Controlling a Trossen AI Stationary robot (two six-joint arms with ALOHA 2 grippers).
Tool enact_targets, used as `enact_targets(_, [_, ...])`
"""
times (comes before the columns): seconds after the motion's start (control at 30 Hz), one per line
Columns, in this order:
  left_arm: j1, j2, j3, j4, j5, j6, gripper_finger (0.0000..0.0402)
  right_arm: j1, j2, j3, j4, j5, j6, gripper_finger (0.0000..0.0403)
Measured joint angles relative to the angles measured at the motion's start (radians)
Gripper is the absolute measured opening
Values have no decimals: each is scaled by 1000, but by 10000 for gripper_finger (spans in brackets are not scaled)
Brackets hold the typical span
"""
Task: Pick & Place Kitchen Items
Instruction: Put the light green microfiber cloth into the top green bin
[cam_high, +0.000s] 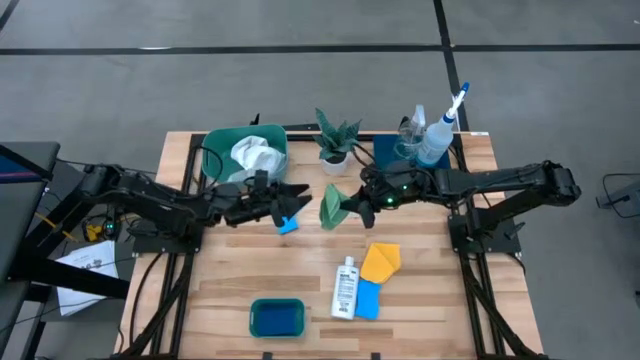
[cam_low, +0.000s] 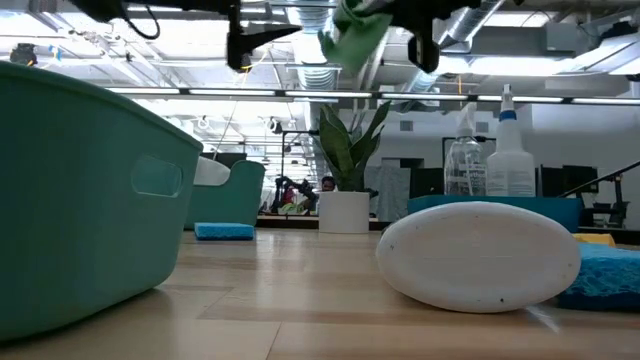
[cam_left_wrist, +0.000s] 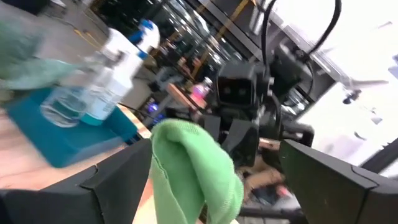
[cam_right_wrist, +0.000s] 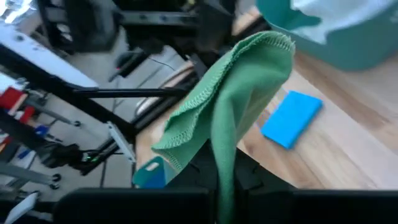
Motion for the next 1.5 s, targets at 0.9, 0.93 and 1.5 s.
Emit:
enact_targets(0.9, [40, 186, 157, 8, 213, -84, 347, -34, 0, 77, 3, -43, -130, 0])
enact_targets(0.93, [40, 186, 157, 9, 213, -84, 347, -34, 0, 77, 6, -43, -130, 0])
enact_targets(1.5, [40, 185, 157, 7, 214, -85, 292, -39, 0, 77, 45, -42, -110, 0])
